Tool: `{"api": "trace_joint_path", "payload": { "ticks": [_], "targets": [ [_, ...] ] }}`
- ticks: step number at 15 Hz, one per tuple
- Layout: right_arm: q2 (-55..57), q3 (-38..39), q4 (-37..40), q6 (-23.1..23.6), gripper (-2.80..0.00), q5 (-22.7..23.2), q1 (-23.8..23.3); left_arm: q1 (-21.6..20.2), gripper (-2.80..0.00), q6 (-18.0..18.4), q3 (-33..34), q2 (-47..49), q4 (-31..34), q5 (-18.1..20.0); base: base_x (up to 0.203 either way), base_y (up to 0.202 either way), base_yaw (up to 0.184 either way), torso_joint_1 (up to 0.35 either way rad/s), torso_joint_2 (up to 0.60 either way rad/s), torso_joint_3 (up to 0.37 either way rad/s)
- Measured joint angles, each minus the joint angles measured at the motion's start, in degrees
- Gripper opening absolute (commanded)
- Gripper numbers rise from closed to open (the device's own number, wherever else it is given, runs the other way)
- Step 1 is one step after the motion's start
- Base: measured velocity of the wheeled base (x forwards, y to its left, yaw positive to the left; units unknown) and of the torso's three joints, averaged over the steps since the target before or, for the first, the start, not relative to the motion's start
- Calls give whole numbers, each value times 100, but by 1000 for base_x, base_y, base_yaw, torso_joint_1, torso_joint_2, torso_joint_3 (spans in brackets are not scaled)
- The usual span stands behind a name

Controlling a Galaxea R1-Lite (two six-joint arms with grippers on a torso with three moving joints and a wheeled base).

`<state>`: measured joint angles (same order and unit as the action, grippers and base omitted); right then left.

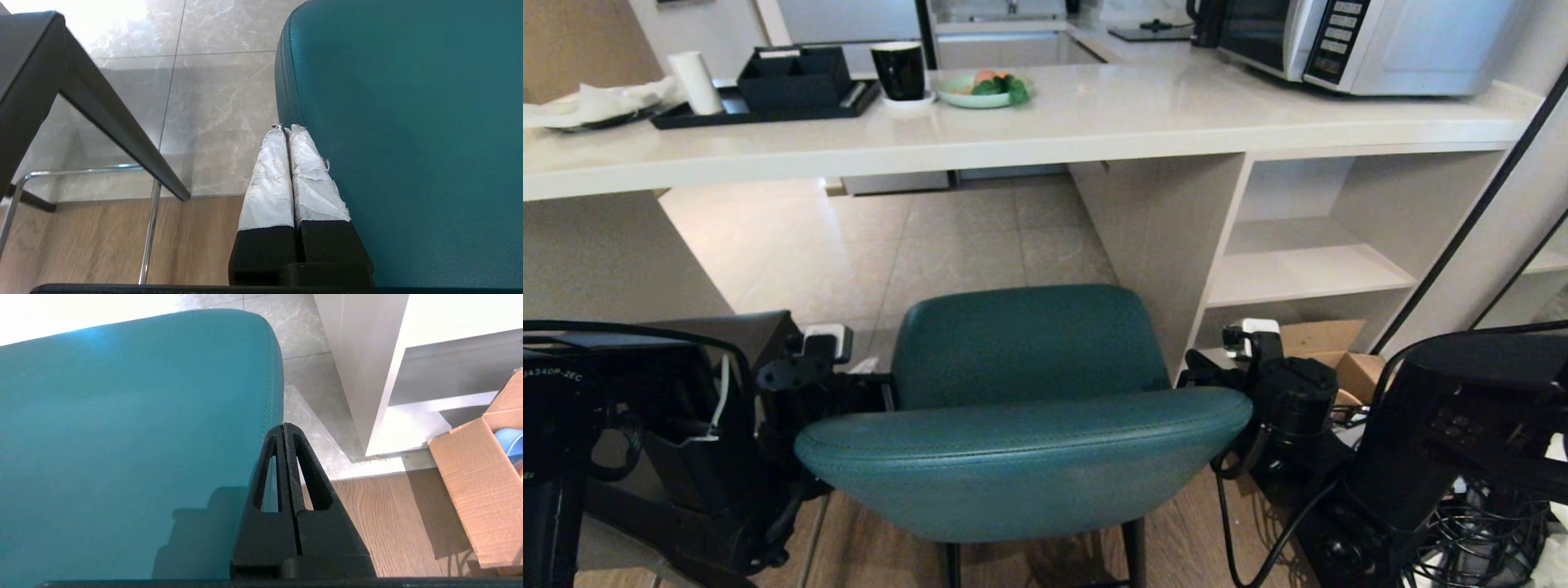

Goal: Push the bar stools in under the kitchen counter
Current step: Pull the blue chair out from under the dining table

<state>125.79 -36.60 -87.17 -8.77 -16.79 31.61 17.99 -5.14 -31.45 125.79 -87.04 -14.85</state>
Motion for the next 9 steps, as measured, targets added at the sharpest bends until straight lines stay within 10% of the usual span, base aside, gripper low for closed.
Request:
{"api": "trace_joint_path", "payload": {
  "ticks": [9],
  "targets": [
    [107,-141,-25,-2,-280,-10,0,35,-280,13,155,-226,36,-367,0,0,0,0,0,0]
  ]
}}
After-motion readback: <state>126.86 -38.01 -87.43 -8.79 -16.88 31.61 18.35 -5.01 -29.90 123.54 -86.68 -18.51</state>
